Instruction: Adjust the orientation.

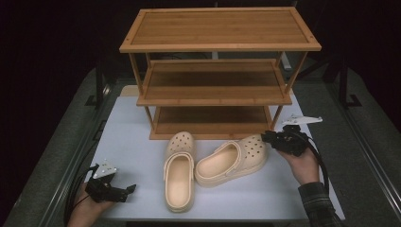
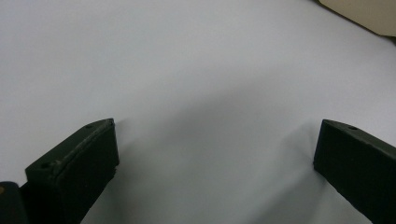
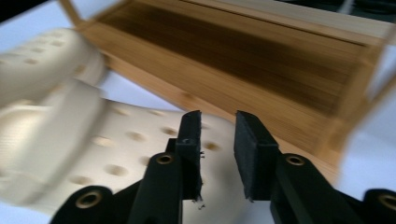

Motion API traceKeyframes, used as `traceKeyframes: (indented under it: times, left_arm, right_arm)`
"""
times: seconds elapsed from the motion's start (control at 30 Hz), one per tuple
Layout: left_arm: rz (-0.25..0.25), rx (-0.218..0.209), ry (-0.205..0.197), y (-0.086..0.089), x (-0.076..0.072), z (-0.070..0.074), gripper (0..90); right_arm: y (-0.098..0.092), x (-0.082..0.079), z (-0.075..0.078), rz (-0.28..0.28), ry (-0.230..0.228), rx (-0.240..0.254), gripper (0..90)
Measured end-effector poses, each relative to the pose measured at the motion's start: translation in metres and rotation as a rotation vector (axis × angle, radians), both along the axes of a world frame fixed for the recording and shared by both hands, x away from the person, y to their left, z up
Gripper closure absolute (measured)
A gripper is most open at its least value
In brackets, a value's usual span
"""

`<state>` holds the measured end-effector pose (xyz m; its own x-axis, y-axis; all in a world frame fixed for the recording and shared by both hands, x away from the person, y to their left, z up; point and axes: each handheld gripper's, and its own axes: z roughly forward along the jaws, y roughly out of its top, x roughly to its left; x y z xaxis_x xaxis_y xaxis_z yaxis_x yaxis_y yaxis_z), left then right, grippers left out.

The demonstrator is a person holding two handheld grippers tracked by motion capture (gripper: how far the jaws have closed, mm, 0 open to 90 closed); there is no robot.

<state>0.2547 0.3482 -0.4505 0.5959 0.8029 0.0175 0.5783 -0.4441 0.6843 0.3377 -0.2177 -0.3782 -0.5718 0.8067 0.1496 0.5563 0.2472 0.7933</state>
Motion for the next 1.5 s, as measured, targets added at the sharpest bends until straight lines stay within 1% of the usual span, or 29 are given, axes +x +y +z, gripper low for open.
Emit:
traceKeyframes:
  times: [0.03, 0.1, 0.2, 0.23, 0.27, 0.4, 0.43, 0.47, 0.57, 0.6, 0.63, 0.67, 0.73, 0.77, 0.87, 0.93, 1.03, 1.13, 1.27, 1.4, 1.47, 1.5]
  left_arm:
    - [0.000, 0.000, 0.000, 0.000, 0.000, 0.000, 0.0]
    - [0.000, 0.000, 0.001, 0.000, 0.000, 0.000, 0.0]
    - [0.002, -0.001, 0.001, 0.000, 0.000, 0.000, 0.0]
    - [0.002, 0.000, 0.002, 0.000, 0.000, 0.000, 0.0]
    - [0.002, 0.000, 0.001, 0.000, 0.000, 0.000, 0.0]
    - [0.001, -0.001, 0.001, 0.000, 0.000, 0.000, 0.0]
    - [0.001, -0.001, 0.001, 0.000, 0.000, 0.000, 0.0]
    - [0.002, -0.001, 0.001, 0.000, 0.000, 0.000, 0.0]
    - [0.001, -0.001, 0.001, 0.000, 0.000, 0.000, 0.0]
    - [0.001, -0.001, 0.001, 0.000, 0.000, 0.000, 0.0]
    - [0.001, -0.002, 0.001, 0.000, 0.000, 0.000, 0.0]
    - [0.001, -0.001, 0.000, 0.000, 0.000, 0.000, 0.0]
    - [0.002, -0.001, 0.001, 0.000, 0.000, 0.000, 0.0]
    - [0.003, -0.004, 0.000, 0.000, 0.000, 0.000, 0.0]
    - [0.001, -0.001, 0.000, 0.000, 0.000, 0.000, 0.0]
    - [0.002, -0.001, 0.000, 0.000, 0.000, 0.000, 0.0]
    - [0.001, -0.001, 0.000, 0.000, 0.000, 0.000, 0.0]
    - [0.001, -0.002, 0.000, 0.000, 0.000, 0.000, 0.0]
    - [-0.001, 0.001, 0.001, 0.000, 0.000, 0.000, 0.0]
    - [-0.001, 0.002, 0.002, 0.000, 0.000, 0.000, 0.0]
    - [0.000, 0.002, 0.002, 0.000, 0.000, 0.000, 0.0]
    - [0.000, 0.001, 0.002, 0.000, 0.000, 0.000, 0.0]
  right_arm:
    - [0.003, -0.001, 0.001, 0.008, -0.002, 0.005, 70.2]
    - [0.015, -0.003, 0.006, 0.048, -0.003, 0.014, 68.3]
    - [0.032, -0.004, 0.013, 0.094, 0.002, 0.042, 66.4]
    - [0.039, -0.005, 0.014, 0.109, 0.005, 0.043, 65.7]
    - [0.048, -0.004, 0.016, 0.128, 0.003, 0.039, 64.9]
    - [0.070, -0.002, 0.017, 0.172, 0.005, 0.032, 61.5]
    - [0.076, 0.001, 0.016, 0.180, 0.017, 0.021, 59.7]
    - [0.078, 0.002, 0.015, 0.184, 0.023, 0.014, 59.0]
    - [0.089, 0.006, 0.007, 0.201, 0.056, -0.010, 59.0]
    - [0.090, 0.007, 0.006, 0.201, 0.059, -0.018, 58.9]
    - [0.092, 0.007, 0.004, 0.197, 0.062, -0.049, 59.0]
    - [0.093, 0.007, 0.002, 0.200, 0.069, -0.060, 59.5]
    - [0.092, 0.006, 0.000, 0.196, 0.055, -0.064, 62.8]
    - [0.092, 0.006, 0.000, 0.199, 0.055, -0.064, 63.9]
    - [0.092, 0.005, 0.001, 0.211, 0.055, -0.068, 68.0]
    - [0.093, 0.004, 0.002, 0.232, 0.050, -0.077, 69.0]
    - [0.092, 0.003, 0.002, 0.286, 0.077, -0.054, 69.2]
    - [0.092, -0.003, 0.003, 0.324, 0.084, -0.062, 69.2]
    - [0.093, -0.014, 0.004, 0.367, 0.092, -0.053, 69.1]
    - [0.096, -0.024, 0.003, 0.391, 0.086, -0.045, 69.0]
    - [0.097, -0.026, 0.003, 0.392, 0.078, -0.051, 68.2]
    - [0.096, -0.026, 0.003, 0.389, 0.076, -0.047, 66.5]
